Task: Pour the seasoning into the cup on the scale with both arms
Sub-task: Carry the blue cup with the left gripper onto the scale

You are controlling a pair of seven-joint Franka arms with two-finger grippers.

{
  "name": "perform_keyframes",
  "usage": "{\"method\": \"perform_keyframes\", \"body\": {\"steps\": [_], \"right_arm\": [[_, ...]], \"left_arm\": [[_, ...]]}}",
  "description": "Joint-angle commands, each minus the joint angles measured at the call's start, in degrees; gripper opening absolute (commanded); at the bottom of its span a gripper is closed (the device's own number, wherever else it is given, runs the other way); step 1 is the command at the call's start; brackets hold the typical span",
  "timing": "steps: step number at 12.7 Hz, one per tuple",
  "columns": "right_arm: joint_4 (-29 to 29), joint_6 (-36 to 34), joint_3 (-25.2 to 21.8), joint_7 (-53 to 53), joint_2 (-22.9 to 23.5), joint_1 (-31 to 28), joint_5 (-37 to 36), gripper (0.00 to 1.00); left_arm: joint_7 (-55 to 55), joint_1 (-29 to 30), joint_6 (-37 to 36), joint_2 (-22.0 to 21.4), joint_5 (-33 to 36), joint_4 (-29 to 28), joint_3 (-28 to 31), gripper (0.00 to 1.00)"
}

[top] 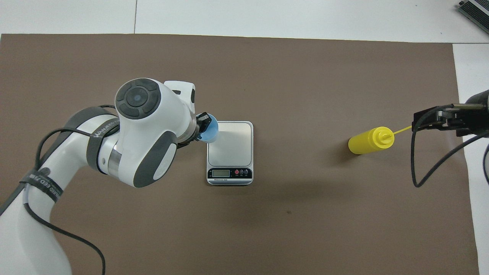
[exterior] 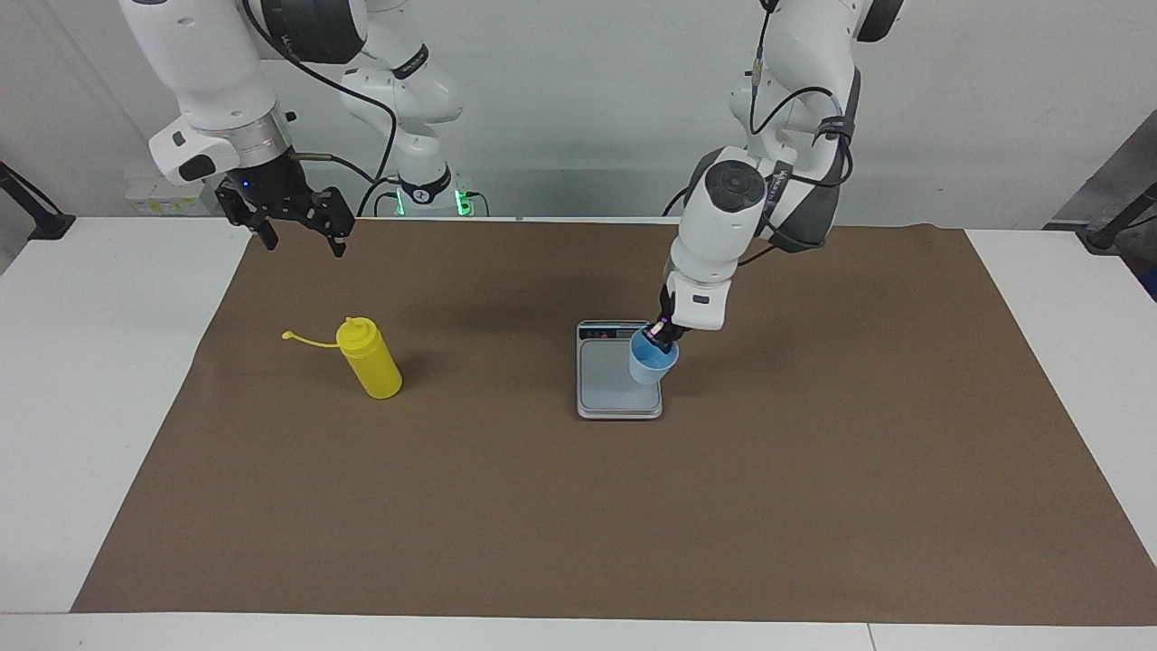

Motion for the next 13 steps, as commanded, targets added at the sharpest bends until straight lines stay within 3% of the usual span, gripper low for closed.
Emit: {"method": "perform_keyframes", "body": {"steps": [1, 9, 13], "right_arm": [[-0.4, -0.1, 0.3, 0.0, -0.3, -0.6, 0.9, 1.0], [-0.4, -0.9, 0.3, -0.1, -0.3, -0.8, 0.9, 1.0], [-0.4, -0.4, 0.3, 0.0, -0.3, -0.4, 0.9, 1.0]], "left_arm": [[-4.9, -3.4, -1.4, 3.0, 3.1, 4.1, 0.9, 0.0], [-7.4, -3.8, 1.3, 4.2, 8.2, 4.3, 0.9, 0.0], [-7.5, -3.7, 5.9, 4.2, 8.3, 1.4, 0.9, 0.0]]}}
